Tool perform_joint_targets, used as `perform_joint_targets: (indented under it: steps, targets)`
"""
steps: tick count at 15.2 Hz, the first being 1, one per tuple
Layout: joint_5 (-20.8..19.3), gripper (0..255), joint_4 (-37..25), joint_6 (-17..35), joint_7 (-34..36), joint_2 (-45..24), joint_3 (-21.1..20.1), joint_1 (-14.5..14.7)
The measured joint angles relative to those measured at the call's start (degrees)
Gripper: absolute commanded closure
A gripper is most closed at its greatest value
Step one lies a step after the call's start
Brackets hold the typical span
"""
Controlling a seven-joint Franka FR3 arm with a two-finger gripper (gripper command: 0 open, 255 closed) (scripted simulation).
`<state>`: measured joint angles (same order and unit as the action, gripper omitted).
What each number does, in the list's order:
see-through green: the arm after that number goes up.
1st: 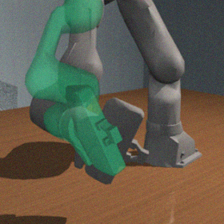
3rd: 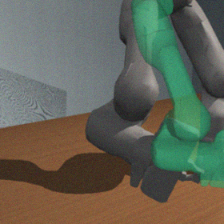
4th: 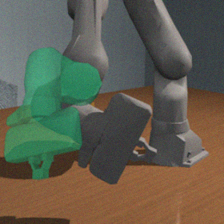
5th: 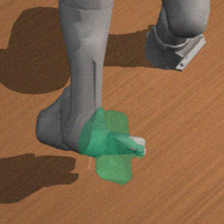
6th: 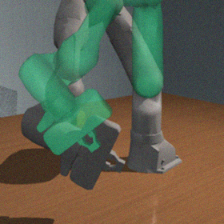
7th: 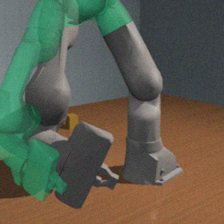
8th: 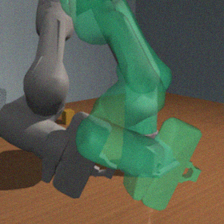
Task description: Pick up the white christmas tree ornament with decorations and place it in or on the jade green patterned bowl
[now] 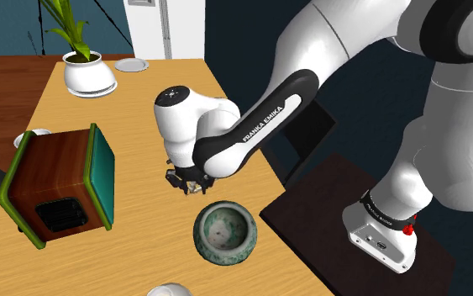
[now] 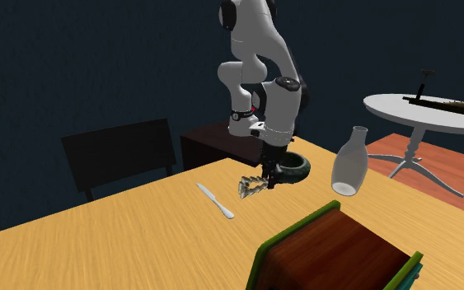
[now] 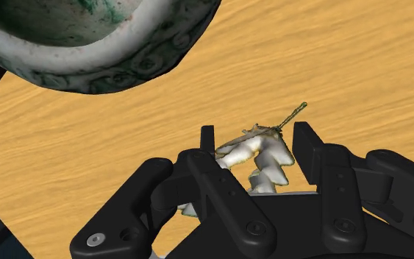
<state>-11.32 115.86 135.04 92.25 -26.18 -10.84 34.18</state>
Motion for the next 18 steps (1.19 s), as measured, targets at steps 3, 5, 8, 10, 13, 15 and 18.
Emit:
perform_joint_targets:
  steps: [3, 5, 8, 10, 13, 15, 18]
  targets:
    - [0.62, 255, -0.04, -1.84, -0.41, 1.85, -0.38, -0.19]
    - [0.97, 255, -0.12, -2.91, -0.71, 2.87, -0.56, -0.34]
    - [1.52, 255, -0.27, -4.65, -1.09, 4.50, -0.85, -0.50]
    - [1.91, 255, -0.53, -5.95, -1.39, 5.57, -1.04, -0.61]
    - [2.44, 255, -0.86, -7.76, -1.87, 7.12, -1.25, -0.81]
    - [2.80, 255, -1.10, -9.01, -2.27, 8.17, -1.35, -0.98]
    - [3.25, 255, -1.81, -10.91, -2.64, 9.39, -1.52, -1.09]
